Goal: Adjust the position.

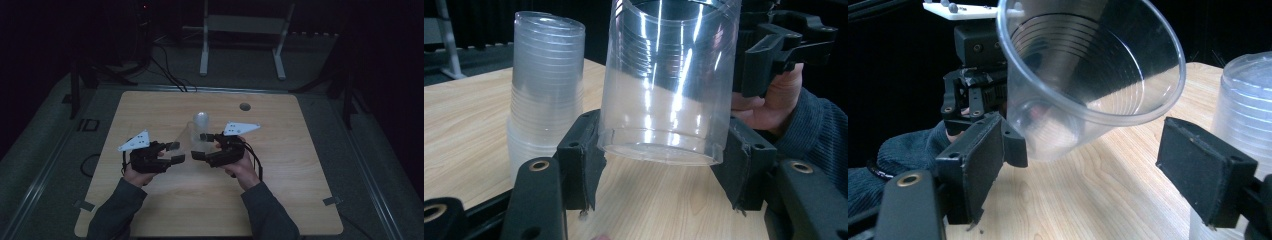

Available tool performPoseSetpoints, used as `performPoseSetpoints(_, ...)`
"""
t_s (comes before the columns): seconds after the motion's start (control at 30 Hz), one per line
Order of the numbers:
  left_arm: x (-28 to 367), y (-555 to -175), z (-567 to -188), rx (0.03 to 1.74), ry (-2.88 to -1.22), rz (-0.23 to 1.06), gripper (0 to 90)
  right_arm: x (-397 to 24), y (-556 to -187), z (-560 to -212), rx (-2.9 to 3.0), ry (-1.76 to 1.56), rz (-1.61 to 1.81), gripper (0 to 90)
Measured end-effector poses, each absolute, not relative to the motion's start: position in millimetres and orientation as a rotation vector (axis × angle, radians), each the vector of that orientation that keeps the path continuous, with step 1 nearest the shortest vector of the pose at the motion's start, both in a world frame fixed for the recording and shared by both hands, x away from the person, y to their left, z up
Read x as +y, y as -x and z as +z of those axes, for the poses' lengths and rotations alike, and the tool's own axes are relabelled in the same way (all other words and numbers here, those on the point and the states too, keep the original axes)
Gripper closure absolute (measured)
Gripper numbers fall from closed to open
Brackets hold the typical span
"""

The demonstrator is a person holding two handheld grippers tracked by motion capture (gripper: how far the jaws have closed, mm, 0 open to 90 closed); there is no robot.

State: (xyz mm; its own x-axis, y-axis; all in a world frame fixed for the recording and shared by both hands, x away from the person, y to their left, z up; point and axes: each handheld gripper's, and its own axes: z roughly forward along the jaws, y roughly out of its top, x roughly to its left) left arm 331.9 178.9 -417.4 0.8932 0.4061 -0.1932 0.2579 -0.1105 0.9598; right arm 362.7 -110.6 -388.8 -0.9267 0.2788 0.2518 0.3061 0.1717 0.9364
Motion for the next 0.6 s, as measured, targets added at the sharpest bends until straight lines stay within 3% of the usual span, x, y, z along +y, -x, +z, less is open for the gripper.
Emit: performPoseSetpoints(0.6, 174.3, -331.3, -418.1, 0.48, -1.718, 0.104, 41.5, -104.6, -363.3, -383.6, -2.355, 0.556, -1.945, 17.9)
